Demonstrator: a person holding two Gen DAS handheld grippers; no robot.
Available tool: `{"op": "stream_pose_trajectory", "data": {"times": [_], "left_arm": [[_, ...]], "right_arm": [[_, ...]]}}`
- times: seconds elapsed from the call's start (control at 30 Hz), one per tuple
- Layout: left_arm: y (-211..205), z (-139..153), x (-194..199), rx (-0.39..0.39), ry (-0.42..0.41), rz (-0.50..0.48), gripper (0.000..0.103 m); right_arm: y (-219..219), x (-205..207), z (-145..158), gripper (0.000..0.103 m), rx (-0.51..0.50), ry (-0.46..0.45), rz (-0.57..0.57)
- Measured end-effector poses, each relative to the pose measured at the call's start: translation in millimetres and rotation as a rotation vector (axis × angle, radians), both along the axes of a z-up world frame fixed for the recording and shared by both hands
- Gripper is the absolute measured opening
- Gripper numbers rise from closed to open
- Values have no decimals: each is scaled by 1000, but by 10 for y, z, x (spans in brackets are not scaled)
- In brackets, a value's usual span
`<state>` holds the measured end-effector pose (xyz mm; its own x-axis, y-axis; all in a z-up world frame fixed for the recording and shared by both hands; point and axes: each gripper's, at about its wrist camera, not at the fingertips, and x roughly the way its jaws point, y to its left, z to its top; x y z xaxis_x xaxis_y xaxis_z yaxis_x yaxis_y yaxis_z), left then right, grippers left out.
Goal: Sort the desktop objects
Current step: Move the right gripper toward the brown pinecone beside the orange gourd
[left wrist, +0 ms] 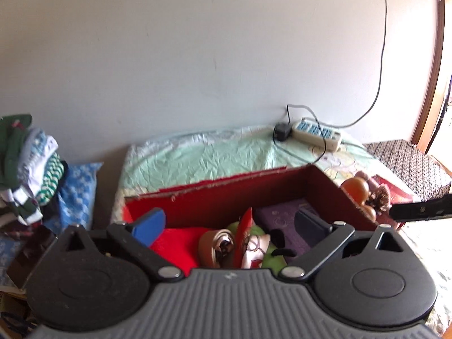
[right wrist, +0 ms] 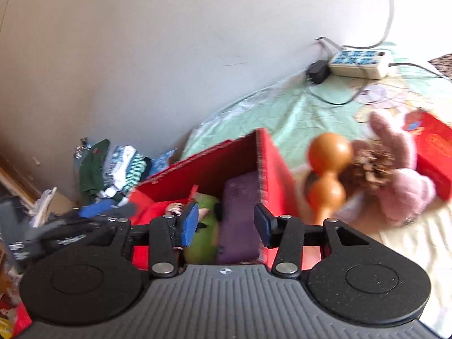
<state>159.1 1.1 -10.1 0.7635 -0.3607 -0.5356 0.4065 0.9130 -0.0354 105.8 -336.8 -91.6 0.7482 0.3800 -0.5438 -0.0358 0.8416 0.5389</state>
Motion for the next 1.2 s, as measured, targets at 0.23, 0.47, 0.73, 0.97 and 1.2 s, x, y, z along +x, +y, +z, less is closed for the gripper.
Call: {"op": "stream_pose_trajectory", "data": {"times": [0.23,0.47,0.73,0.97,1.2], "left_arm": [[-276,86,-210,-108,16,-70,99],[-1079,-10,-391,-123,49,-204,99],[-2080,-184,-447,-126,52,-283,99],[-2774,-613,-318,-81,135,-248,90],[-3094,-1016,-70,-43,177,-157,84]], "right_arm": [[-173,-204,-55,48,-182,11,-92],[-371,-242,-60,48,-278,-7,-52],[-1011,-122,18,42,-306,-22,-28],[-1515,359,-8,37,-111,0,80],[-1551,777,-123,49,-39,16,266]]}}
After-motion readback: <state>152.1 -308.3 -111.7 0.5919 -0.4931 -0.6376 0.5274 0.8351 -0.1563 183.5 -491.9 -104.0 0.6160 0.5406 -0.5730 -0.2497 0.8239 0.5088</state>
